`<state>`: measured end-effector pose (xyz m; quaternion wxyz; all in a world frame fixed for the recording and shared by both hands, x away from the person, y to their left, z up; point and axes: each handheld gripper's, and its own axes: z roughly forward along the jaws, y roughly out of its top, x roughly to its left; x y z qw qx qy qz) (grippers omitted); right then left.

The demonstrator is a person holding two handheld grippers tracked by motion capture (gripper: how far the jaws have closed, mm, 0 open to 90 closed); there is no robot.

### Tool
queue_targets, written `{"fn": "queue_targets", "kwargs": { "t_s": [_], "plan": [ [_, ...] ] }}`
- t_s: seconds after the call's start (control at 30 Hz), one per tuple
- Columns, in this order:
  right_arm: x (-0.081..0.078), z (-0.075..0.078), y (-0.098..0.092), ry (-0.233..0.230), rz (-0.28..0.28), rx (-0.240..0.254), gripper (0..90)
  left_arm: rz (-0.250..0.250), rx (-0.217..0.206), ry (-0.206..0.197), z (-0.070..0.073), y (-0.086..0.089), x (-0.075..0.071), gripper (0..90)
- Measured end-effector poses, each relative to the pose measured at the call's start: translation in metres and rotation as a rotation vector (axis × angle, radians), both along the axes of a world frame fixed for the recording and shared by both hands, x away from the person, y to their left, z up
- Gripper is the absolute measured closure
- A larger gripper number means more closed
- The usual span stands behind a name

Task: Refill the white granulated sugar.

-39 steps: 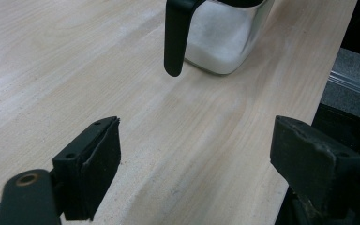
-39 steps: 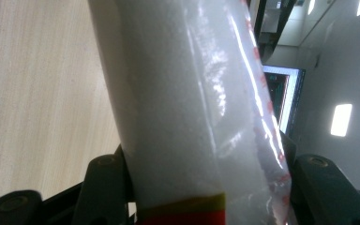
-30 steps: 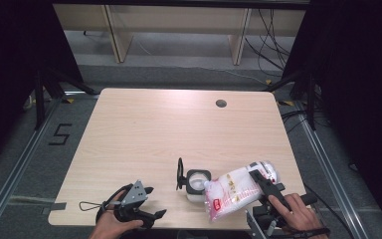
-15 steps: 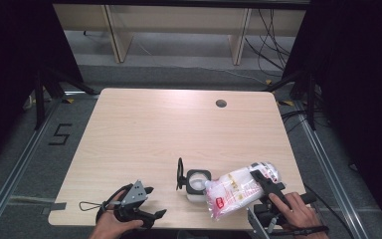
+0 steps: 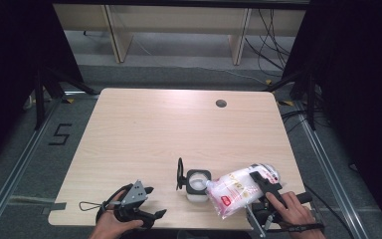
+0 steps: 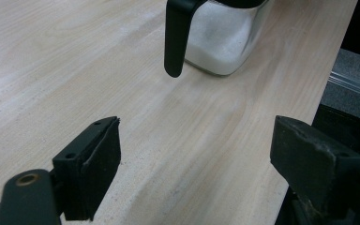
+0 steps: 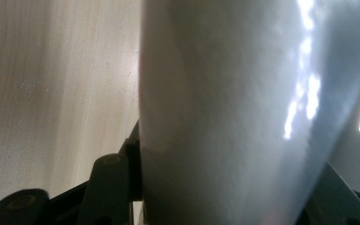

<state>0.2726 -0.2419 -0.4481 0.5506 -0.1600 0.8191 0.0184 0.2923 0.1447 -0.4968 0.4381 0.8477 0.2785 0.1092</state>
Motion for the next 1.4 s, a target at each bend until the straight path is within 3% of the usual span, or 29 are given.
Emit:
{"fn": "queue_targets", "kwargs": {
  "t_s": [0.03, 0.07, 0.1, 0.17, 0.2, 0.4, 0.47, 0.5, 0.53, 0.57, 0.6, 0.67, 0.7, 0.73, 0.77, 0.8, 0.87, 0.93, 0.97, 1.03, 1.07, 1.1, 1.27, 1.3, 1.33, 1.37, 1.4],
  "plan": [
    [0.000, -0.002, 0.000, 0.010, -0.010, 0.004, 53.0, 0.001, -0.005, 0.001, 0.000, 0.000, 0.000, 16.2],
    [0.000, -0.008, -0.003, 0.037, -0.033, 0.064, 53.4, 0.005, -0.020, 0.006, 0.000, -0.001, -0.001, 16.2],
    [0.002, -0.005, 0.000, 0.013, -0.004, 0.011, 53.6, 0.006, -0.017, 0.005, 0.000, -0.001, -0.001, 16.2],
    [0.003, -0.007, 0.000, 0.010, 0.001, 0.013, 54.1, 0.004, -0.023, 0.007, 0.000, -0.001, -0.001, 16.2],
    [0.002, -0.010, -0.003, 0.037, -0.033, 0.069, 54.4, 0.004, -0.022, 0.006, 0.000, -0.001, -0.001, 16.2],
    [0.007, -0.010, -0.007, 0.044, 0.014, 0.086, 55.0, -0.009, -0.026, -0.008, 0.000, -0.002, 0.000, 16.2],
    [0.007, -0.013, -0.009, 0.086, -0.011, 0.149, 55.3, -0.003, -0.013, 0.010, 0.000, -0.001, -0.001, 16.2],
    [0.007, -0.013, -0.009, 0.095, -0.009, 0.152, 55.4, 0.000, -0.021, 0.011, 0.000, -0.001, -0.001, 16.2],
    [0.012, -0.007, -0.007, 0.074, 0.071, 0.090, 55.7, -0.010, -0.002, -0.002, 0.001, 0.000, 0.000, 16.2],
    [0.008, -0.011, -0.011, 0.107, 0.006, 0.190, 56.0, 0.005, -0.022, 0.005, 0.000, -0.001, -0.001, 16.2],
    [0.009, -0.012, -0.012, 0.129, 0.006, 0.226, 56.1, 0.005, -0.020, 0.005, 0.000, -0.001, -0.001, 16.2],
    [0.010, -0.012, -0.014, 0.147, 0.006, 0.247, 56.4, -0.004, -0.019, 0.000, 0.000, -0.001, -0.001, 16.2],
    [0.010, -0.012, -0.015, 0.152, 0.007, 0.254, 56.6, -0.008, 0.001, -0.001, 0.001, 0.000, -0.001, 16.2],
    [0.011, -0.013, -0.015, 0.158, 0.020, 0.257, 56.7, 0.002, -0.023, 0.005, 0.000, -0.001, -0.001, 16.2],
    [0.010, -0.015, -0.017, 0.174, -0.006, 0.298, 56.8, 0.003, -0.023, 0.007, 0.000, -0.001, -0.001, 16.2],
    [0.012, -0.011, -0.016, 0.157, 0.028, 0.258, 56.9, 0.004, -0.021, 0.005, 0.000, -0.001, -0.001, 16.2],
    [0.010, -0.015, -0.019, 0.188, -0.005, 0.334, 57.1, 0.005, -0.014, 0.007, 0.000, -0.001, -0.001, 16.2],
    [0.011, -0.011, -0.019, 0.193, 0.019, 0.340, 57.2, 0.009, -0.030, 0.012, 0.000, -0.002, -0.001, 16.2],
    [0.010, -0.014, -0.021, 0.220, 0.001, 0.393, 57.3, 0.006, -0.022, 0.009, 0.000, -0.001, -0.001, 16.2],
    [0.012, -0.011, -0.021, 0.203, 0.024, 0.373, 57.4, -0.009, -0.019, -0.004, 0.000, -0.001, 0.000, 16.2],
    [0.012, -0.013, -0.022, 0.243, 0.009, 0.431, 57.4, -0.015, -0.016, -0.011, 0.000, -0.001, 0.000, 16.2],
    [0.013, -0.013, -0.022, 0.247, 0.010, 0.433, 57.5, 0.005, -0.024, 0.009, 0.000, -0.001, -0.001, 16.2],
    [0.019, -0.011, -0.024, 0.273, 0.045, 0.466, 57.7, 0.004, -0.027, 0.010, 0.001, -0.001, -0.001, 16.2],
    [0.019, -0.013, -0.026, 0.307, 0.016, 0.521, 57.8, 0.004, -0.028, 0.014, 0.001, -0.001, -0.001, 16.2],
    [0.021, -0.013, -0.026, 0.309, 0.032, 0.520, 57.8, 0.007, -0.030, 0.011, 0.000, -0.001, -0.001, 16.2],
    [0.021, -0.014, -0.027, 0.329, 0.006, 0.554, 57.9, 0.007, -0.023, 0.009, 0.000, -0.001, -0.001, 16.2],
    [0.023, -0.014, -0.027, 0.340, 0.030, 0.566, 57.9, 0.007, -0.023, 0.009, 0.000, -0.001, -0.001, 16.2]
  ]
}}
